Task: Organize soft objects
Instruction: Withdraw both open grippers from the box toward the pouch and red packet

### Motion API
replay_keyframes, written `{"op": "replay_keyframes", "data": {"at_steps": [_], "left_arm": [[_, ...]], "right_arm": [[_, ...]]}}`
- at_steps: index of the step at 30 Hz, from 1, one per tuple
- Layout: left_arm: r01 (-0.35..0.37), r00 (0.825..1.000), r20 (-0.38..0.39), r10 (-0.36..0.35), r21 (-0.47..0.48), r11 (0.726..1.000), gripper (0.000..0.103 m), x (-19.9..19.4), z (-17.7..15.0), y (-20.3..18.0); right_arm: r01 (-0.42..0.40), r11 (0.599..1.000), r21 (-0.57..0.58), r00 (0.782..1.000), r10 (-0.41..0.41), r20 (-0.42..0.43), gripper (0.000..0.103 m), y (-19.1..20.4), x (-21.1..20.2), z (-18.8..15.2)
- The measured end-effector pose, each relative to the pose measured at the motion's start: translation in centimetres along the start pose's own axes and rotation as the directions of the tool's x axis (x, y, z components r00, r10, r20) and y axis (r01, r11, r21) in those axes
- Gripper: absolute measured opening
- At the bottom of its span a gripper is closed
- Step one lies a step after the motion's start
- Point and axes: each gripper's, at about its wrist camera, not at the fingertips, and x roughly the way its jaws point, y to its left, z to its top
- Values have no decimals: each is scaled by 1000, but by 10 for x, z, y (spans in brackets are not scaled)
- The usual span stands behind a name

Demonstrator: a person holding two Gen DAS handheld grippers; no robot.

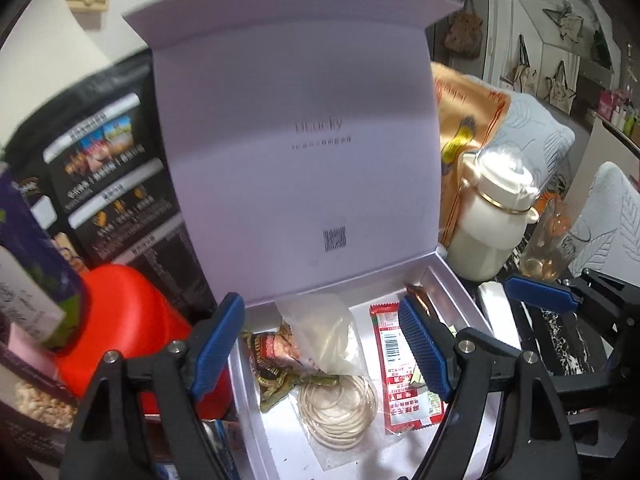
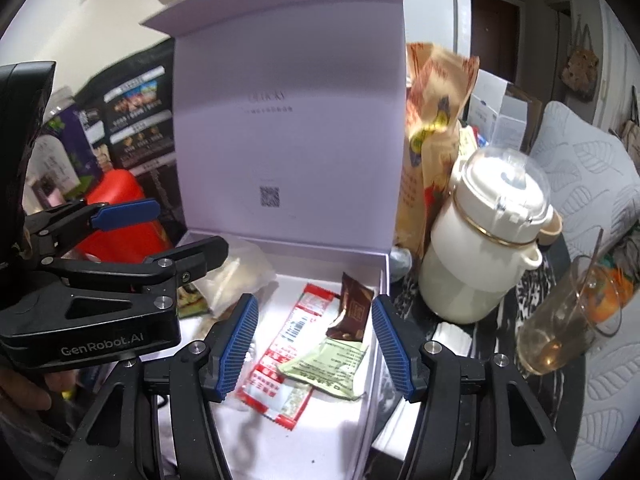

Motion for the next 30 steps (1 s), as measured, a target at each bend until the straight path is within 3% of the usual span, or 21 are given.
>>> {"op": "replay_keyframes", "data": {"at_steps": [14, 27, 30], "left_arm": [[-21, 992, 126, 21, 1, 1000, 79, -82, 2, -1], [-4, 970, 244, 0, 16, 1000, 79, -177, -18, -10], [-9, 966, 259, 3, 25, 1000, 79, -194, -27, -11]], "right_arm": [[36, 999, -21, 994, -34, 102, 64, 22, -66, 2], [68, 997, -25, 971, -61, 230, 65, 48, -161, -16], [85, 996, -24, 964, -76, 255, 69, 55, -179, -25]]}}
